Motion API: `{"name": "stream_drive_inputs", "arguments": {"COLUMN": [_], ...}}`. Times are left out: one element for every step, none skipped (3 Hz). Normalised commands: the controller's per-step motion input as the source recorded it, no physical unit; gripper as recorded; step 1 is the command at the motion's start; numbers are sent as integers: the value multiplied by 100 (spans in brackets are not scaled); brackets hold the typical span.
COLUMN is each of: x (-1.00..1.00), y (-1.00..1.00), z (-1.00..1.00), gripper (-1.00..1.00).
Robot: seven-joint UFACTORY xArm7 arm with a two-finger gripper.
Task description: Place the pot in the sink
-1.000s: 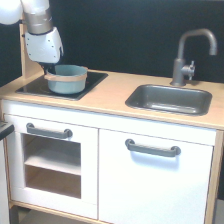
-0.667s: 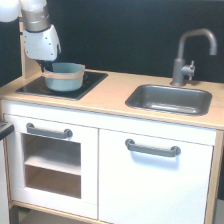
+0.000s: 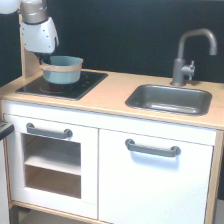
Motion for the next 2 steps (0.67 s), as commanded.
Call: {"name": "stream_drive_inputs", "arguments": {"x": [95,100], "y": [23,14], "z": [100,86], "gripper": [-100,-81]}}
